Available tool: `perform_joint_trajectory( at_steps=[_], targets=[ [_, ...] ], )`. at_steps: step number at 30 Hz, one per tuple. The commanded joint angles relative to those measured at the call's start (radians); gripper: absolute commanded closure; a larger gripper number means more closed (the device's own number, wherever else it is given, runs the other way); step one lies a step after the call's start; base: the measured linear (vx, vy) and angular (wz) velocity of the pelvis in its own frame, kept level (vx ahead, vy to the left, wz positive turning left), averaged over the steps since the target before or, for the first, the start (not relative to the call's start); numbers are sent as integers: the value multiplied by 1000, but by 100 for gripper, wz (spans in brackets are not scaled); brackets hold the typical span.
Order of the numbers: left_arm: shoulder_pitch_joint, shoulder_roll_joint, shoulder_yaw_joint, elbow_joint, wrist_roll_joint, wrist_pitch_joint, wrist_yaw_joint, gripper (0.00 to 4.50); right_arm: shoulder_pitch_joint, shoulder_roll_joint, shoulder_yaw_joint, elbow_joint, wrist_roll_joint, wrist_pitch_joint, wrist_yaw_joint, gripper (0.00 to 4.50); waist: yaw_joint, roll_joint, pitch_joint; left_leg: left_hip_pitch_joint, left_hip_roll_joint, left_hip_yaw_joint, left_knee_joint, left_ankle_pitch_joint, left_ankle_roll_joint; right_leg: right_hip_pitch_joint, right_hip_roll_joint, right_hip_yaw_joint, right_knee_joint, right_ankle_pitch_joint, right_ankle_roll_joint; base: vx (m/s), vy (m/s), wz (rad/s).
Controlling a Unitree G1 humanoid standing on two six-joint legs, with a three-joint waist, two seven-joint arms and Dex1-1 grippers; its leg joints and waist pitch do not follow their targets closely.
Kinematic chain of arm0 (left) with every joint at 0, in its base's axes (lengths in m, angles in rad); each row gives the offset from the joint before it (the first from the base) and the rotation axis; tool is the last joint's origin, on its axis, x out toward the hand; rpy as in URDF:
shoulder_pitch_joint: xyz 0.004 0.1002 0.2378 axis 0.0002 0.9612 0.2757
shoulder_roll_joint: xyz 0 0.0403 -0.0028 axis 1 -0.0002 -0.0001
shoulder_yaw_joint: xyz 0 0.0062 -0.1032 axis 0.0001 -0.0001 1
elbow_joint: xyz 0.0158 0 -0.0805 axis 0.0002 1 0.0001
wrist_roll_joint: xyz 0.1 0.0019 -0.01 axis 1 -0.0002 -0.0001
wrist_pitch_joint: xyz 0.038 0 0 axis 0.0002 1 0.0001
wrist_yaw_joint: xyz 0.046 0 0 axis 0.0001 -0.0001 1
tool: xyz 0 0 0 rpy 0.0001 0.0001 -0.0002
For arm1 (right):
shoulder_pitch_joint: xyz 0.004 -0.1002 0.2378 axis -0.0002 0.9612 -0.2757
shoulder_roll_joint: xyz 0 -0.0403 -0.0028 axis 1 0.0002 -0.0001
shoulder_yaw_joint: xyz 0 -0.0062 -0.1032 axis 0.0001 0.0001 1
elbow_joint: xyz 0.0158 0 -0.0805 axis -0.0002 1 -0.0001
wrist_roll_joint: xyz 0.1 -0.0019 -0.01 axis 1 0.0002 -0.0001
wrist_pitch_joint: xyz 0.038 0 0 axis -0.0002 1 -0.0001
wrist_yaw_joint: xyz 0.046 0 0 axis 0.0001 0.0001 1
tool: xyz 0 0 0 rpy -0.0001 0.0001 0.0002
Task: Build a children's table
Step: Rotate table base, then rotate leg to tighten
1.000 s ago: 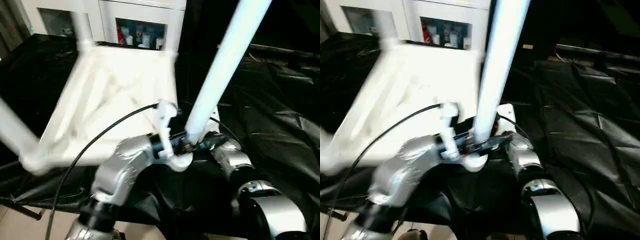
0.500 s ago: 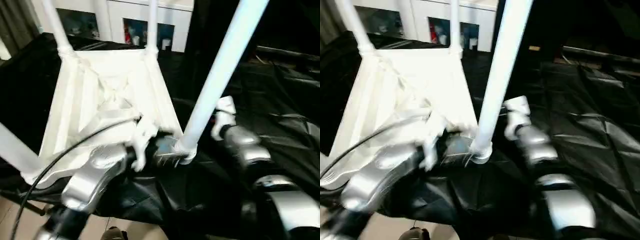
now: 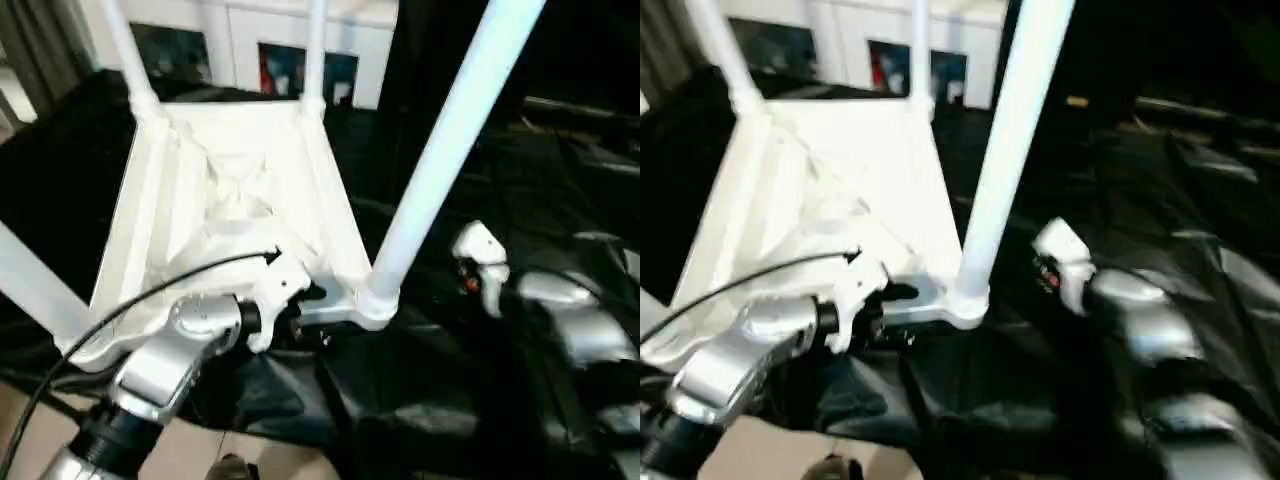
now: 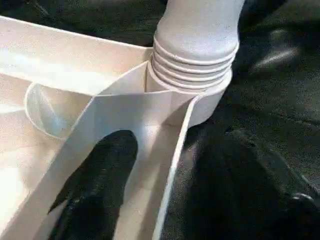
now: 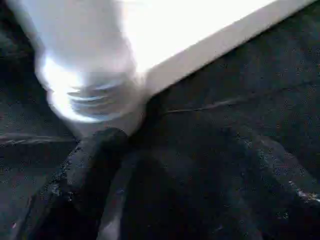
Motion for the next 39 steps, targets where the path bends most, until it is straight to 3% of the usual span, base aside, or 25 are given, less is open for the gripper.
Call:
perform_joint_trajectory(
  at_steps=[1,3,5,6,7,12,15,16,19,21,28,32,38,39],
  targets=[
    [-23,15,3,22,19,-5,-17,146,19,-24,16,-71,25,33,46,78,3,2,-75,19,1,1,-70,-333,16,50,-40,28,-98,-371,-178,0,0,0],
    [-40,22,3,56,18,-44,-54,155,44,-44,21,-146,52,82,80,78,5,7,-79,20,1,-2,-70,-328,13,47,-39,28,-99,-389,-166,0,0,0],
    [-53,25,-3,85,24,-86,-74,170,52,-50,26,-173,61,99,93,78,5,5,-81,15,1,-5,-72,-320,14,49,-41,27,-99,-385,-165,0,0,0],
    [-57,26,-5,94,26,-96,-78,183,54,-53,27,-183,63,105,96,78,6,11,-81,15,-1,-5,-72,-320,13,49,-39,27,-100,-385,-161,0,0,0],
    [-70,31,-15,121,37,-130,-93,198,60,-57,32,-201,66,116,101,78,6,11,-84,21,4,-5,-72,-325,8,44,-39,28,-97,-362,-170,0,0,0],
    [-130,42,-32,214,40,-179,-168,235,78,-68,43,-256,71,144,113,78,8,17,-88,17,0,-7,-71,-303,10,50,-40,28,-90,-299,-190,0,0,0],
    [-148,42,-35,236,34,-180,-204,248,85,-73,41,-281,76,163,114,78,9,14,-92,13,0,-7,-69,-268,19,56,-42,29,-82,-240,-208,0,0,0],
    [-155,40,-37,246,36,-186,-213,248,89,-78,43,-292,76,169,114,78,9,20,-92,12,1,-8,-69,-263,21,55,-43,29,-81,-235,-212,0,0,0],
    [-174,33,-49,278,42,-206,-245,285,96,-84,47,-312,74,180,112,78,9,22,-95,11,-1,-5,-66,-246,31,56,-41,29,-81,-200,-223,0,0,0],
    [-183,26,-60,297,44,-213,-269,300,98,-84,50,-321,72,185,105,78,9,28,-95,12,0,-6,-67,-260,28,57,-43,28,-82,-217,-223,0,0,0],
    [-186,21,-79,309,51,-209,-307,368,103,-84,56,-340,73,198,93,78,6,32,-89,14,1,-9,-72,-307,13,54,-44,28,-91,-298,-202,0,0,0],
    [-190,25,-76,335,70,-222,-302,399,99,-81,63,-343,66,198,90,78,5,26,-90,13,1,-8,-71,-296,17,53,-43,28,-91,-286,-201,0,0,0],
    [-201,32,-58,368,72,-237,-307,443,82,-63,72,-323,64,179,81,78,5,26,-88,13,1,-8,-74,-302,19,52,-44,28,-91,-292,-203,0,0,0],
    [-201,33,-58,367,72,-237,-308,448,82,-62,72,-322,65,180,81,61,5,26,-87,13,1,-8,-74,-309,17,52,-45,28,-93,-313,-198,0,0,0]
  ],
)
